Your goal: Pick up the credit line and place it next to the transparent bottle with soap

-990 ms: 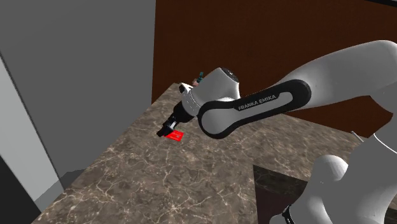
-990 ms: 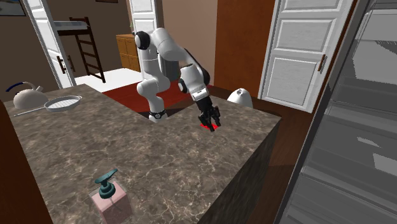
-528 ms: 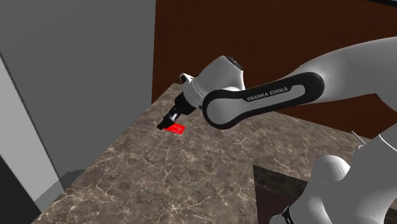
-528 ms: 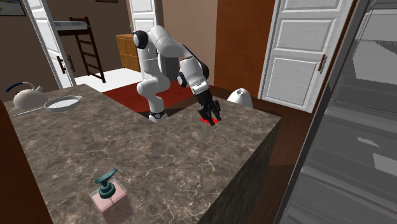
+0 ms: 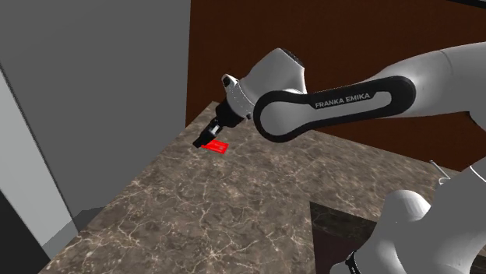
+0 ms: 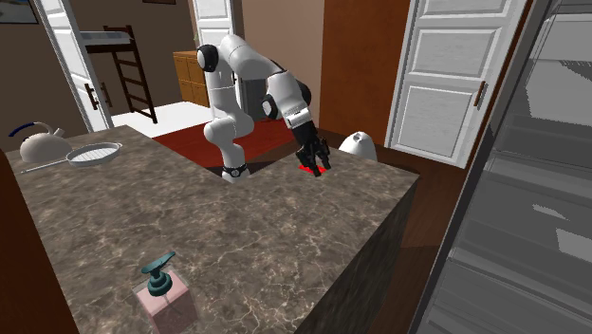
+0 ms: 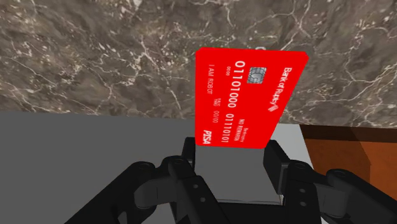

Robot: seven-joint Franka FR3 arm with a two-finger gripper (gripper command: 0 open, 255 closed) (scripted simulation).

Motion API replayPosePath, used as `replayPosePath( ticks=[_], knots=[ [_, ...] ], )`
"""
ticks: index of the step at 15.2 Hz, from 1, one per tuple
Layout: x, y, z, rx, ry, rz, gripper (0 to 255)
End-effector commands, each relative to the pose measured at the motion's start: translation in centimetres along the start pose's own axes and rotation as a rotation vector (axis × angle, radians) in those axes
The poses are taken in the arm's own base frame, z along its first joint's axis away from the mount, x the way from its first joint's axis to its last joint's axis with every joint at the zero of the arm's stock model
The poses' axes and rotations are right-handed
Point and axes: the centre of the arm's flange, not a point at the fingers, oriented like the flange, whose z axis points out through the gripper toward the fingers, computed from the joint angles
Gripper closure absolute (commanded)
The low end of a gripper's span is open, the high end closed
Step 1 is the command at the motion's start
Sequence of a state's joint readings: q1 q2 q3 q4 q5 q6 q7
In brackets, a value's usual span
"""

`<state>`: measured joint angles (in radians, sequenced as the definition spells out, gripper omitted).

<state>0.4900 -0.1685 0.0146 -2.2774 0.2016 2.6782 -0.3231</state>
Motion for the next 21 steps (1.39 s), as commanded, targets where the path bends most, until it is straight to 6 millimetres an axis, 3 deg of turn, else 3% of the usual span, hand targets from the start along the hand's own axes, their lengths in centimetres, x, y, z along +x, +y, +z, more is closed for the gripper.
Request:
replayPosePath(
  ticks=[1, 15, 21],
  knots=[
    [0.6, 0.0, -0.9, 0.0, 0.0, 0.0, 255],
    [4.4, 0.1, -6.8, 0.0, 0.0, 0.0, 255],
    [5.1, 7.9, -6.4, 0.0, 0.0, 0.0, 255]
  ],
)
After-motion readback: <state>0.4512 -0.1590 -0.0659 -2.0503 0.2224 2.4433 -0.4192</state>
